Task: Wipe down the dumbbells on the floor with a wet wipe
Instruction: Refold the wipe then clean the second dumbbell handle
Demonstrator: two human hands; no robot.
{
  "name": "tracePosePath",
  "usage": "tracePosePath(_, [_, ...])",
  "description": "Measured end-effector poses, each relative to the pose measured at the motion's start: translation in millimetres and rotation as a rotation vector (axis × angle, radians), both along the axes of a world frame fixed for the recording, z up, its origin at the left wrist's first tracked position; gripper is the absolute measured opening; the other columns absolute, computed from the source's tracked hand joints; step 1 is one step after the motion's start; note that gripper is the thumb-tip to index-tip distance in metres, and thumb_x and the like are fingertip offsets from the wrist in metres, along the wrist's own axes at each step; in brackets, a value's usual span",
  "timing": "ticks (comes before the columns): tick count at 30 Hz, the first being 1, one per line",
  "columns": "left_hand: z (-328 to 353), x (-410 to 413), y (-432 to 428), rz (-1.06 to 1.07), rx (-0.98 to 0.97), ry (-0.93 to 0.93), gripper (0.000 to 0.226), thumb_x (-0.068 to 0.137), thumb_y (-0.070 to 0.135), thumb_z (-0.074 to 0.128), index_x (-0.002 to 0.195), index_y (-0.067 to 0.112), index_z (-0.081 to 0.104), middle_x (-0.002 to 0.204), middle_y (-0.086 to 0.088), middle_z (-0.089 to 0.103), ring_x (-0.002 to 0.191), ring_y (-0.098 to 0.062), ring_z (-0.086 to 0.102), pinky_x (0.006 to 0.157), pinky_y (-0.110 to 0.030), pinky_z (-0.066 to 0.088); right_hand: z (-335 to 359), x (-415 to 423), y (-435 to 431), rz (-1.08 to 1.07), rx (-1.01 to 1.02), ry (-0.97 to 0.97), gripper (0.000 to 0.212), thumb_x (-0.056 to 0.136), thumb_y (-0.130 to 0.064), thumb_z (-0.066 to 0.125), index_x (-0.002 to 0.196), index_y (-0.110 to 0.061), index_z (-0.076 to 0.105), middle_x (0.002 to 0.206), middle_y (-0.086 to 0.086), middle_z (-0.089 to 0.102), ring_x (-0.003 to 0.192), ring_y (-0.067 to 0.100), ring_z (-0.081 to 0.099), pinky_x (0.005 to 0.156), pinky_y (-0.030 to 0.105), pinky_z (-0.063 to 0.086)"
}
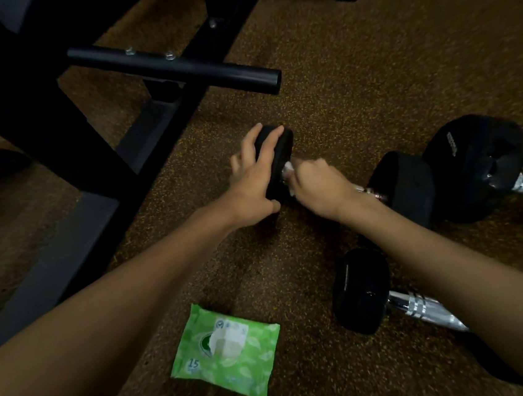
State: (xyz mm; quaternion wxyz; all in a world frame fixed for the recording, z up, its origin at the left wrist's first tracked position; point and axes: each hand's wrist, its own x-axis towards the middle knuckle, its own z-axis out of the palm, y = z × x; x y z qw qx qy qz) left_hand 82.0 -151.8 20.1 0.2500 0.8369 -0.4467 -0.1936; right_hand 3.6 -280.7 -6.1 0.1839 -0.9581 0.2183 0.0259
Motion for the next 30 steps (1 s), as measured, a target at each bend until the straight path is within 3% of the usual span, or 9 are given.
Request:
tracePosePath(4, [-1.1, -0.6, 0.2, -0.003, -0.002, -0.019, 0.116, 0.067, 0.004, 0.075, 0.148, 0.038, -0.001, 0.154, 0.004, -0.016, 0.137, -0.033, 0.008, 0.109, -0.044, 0.022, -14.1, -26.2, 1.7, 0.242, -0.309, -0.058, 0.057, 0.09, -0.011, 0.052, 0.141, 0.001, 0.032, 0.13, 0.021, 0.052, 0.119, 0.036, 0.05, 0.105, 0.043, 0.035])
tracePosePath(8, [-0.2, -1.3, 0.4, 0.004, 0.0, -0.019, 0.116, 0.068, 0.003, 0.075, 0.149, 0.038, 0.0, 0.154, 0.003, -0.016, 0.137, -0.033, 0.008, 0.108, -0.044, 0.023, 2.2, -23.3, -14.4, 0.055, 0.108, -0.102, 0.02, 0.092, -0.024, 0.053, 0.107, -0.013, 0.06, 0.097, 0.013, 0.065, 0.092, 0.031, 0.062, 0.077, 0.035, 0.047])
tracePosePath(11, [-0.3, -0.8, 0.1, 0.004, -0.003, -0.018, 0.116, 0.068, 0.002, 0.075, 0.149, 0.038, 0.0, 0.154, 0.004, -0.016, 0.137, -0.034, 0.008, 0.108, -0.044, 0.023, 7.0, -0.6, -23.1, -0.122, 0.279, -0.016, 0.029, 0.094, -0.037, 0.048, 0.08, -0.015, 0.061, 0.083, 0.011, 0.063, 0.083, 0.029, 0.061, 0.069, 0.029, 0.041])
tracePosePath(13, [-0.7, -0.8, -0.2, 0.008, 0.001, -0.019, 0.116, 0.068, 0.002, 0.075, 0.149, 0.038, 0.0, 0.154, 0.003, -0.016, 0.137, -0.034, 0.008, 0.109, -0.045, 0.022, 4.5, 12.8, -23.2, -0.225, 0.312, 0.017, 0.038, 0.094, -0.041, 0.045, 0.089, -0.009, 0.064, 0.097, 0.02, 0.065, 0.094, 0.034, 0.061, 0.075, 0.031, 0.041])
tracePosePath(17, [-1.7, -0.1, -0.6, 0.003, -0.002, -0.032, 0.117, 0.067, 0.003, 0.076, 0.148, 0.037, 0.0, 0.154, 0.002, -0.015, 0.137, -0.034, 0.007, 0.109, -0.045, 0.022, 7.7, 12.5, 1.3, -0.265, 0.134, 0.007, 0.042, 0.099, -0.035, 0.035, 0.113, -0.002, 0.059, 0.116, 0.026, 0.06, 0.108, 0.042, 0.056, 0.088, 0.039, 0.044])
tracePosePath(21, [-1.7, -1.4, -0.1, 0.006, -0.002, -0.039, 0.116, 0.067, 0.004, 0.076, 0.148, 0.037, 0.0, 0.154, 0.002, -0.015, 0.137, -0.034, 0.007, 0.109, -0.044, 0.022, -8.0, -13.3, 14.5, 0.042, -0.168, -0.203, 0.031, 0.096, -0.013, 0.044, 0.123, -0.001, 0.052, 0.115, 0.02, 0.063, 0.108, 0.036, 0.059, 0.099, 0.041, 0.038])
tracePosePath(24, [-1.3, -2.3, -0.1, 0.011, 0.002, -0.044, 0.116, 0.067, 0.004, 0.076, 0.148, 0.037, 0.001, 0.154, 0.004, -0.015, 0.137, -0.034, 0.008, 0.109, -0.044, 0.023, -21.8, -24.9, 11.1, 0.159, -0.239, -0.127, 0.052, 0.087, 0.002, 0.049, 0.138, 0.004, 0.039, 0.136, 0.025, 0.048, 0.13, 0.037, 0.043, 0.112, 0.046, 0.027])
tracePosePath(28, [1.0, -4.1, -0.5, 0.012, 0.015, -0.043, 0.116, 0.068, 0.004, 0.077, 0.148, 0.037, 0.0, 0.154, 0.003, -0.016, 0.137, -0.034, 0.007, 0.109, -0.043, 0.024, -19.8, -32.5, 11.8, 0.266, -0.36, -0.144, 0.048, 0.087, 0.001, 0.037, 0.135, 0.007, 0.042, 0.136, 0.031, 0.046, 0.129, 0.044, 0.042, 0.11, 0.049, 0.028])
tracePosePath(30, [2.6, -4.5, -0.1, 0.015, 0.027, -0.041, 0.116, 0.068, 0.004, 0.077, 0.149, 0.037, -0.001, 0.154, 0.003, -0.017, 0.138, -0.034, 0.006, 0.11, -0.044, 0.023, -11.8, -36.1, 14.2, 0.329, -0.392, -0.089, 0.049, 0.093, -0.001, 0.028, 0.142, 0.006, 0.03, 0.147, 0.029, 0.031, 0.139, 0.04, 0.028, 0.116, 0.043, 0.015])
